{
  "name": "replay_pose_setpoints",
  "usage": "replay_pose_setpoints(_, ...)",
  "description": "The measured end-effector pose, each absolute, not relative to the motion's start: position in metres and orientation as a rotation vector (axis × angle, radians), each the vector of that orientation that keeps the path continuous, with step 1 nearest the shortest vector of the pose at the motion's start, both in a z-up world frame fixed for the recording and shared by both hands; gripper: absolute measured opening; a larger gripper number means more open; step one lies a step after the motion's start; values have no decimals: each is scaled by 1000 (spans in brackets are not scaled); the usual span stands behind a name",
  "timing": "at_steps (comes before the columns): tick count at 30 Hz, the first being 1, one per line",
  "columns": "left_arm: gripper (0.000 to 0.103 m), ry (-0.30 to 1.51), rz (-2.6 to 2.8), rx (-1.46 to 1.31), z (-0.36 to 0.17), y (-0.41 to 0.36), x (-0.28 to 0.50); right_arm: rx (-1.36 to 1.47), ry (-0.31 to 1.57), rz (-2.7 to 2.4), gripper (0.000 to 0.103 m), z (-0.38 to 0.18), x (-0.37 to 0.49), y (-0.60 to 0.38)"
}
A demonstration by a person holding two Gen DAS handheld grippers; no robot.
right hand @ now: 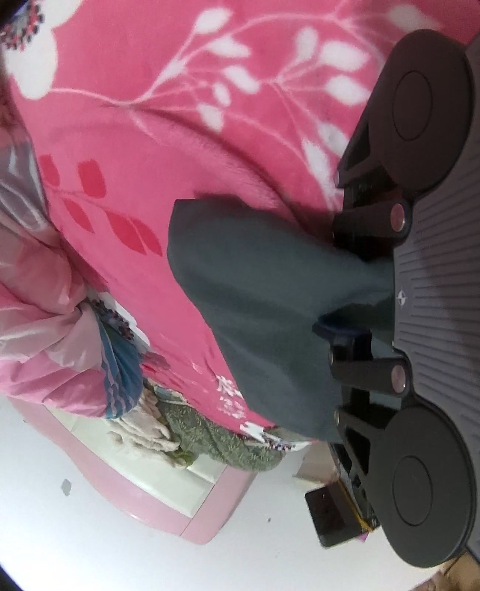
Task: Fold clothes
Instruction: 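Grasp the folded grey trousers with the left gripper while the right gripper grasps beside it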
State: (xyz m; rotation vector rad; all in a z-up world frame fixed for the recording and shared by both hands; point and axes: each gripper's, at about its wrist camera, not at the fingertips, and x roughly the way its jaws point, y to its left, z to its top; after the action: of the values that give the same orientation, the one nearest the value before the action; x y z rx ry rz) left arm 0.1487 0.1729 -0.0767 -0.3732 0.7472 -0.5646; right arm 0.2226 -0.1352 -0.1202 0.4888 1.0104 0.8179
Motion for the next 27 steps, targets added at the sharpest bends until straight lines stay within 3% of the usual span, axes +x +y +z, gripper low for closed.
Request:
replay_pose_setpoints(2, 49, 734, -554, -361, -75, 171, 146, 457, 975, 800, 13, -115, 216, -134)
replay_pose_setpoints(9, 25, 637, -517, -290, -59, 155, 123, 317, 832, 750, 8, -84, 186, -123)
replay_pose_setpoints(11, 23, 621, -518, -285, -53, 152, 117, 296, 800, 749, 4, -74, 178, -123)
replay_pose_setpoints(18, 19, 566, -519, -268, -33, 141, 95, 222, 682, 757, 4, -40, 141, -127)
replay_pose_setpoints(23, 19, 577, -508, -253, -33, 130, 92, 234, 695, 737, 4, -44, 134, -136)
replay_pose_setpoints(25, 19, 598, -498, -252, -40, 127, 97, 262, 739, 716, 8, -55, 141, -140)
replay_pose_setpoints(27, 19, 625, -483, -263, -46, 128, 104, 326, 794, 681, 24, -68, 152, -148)
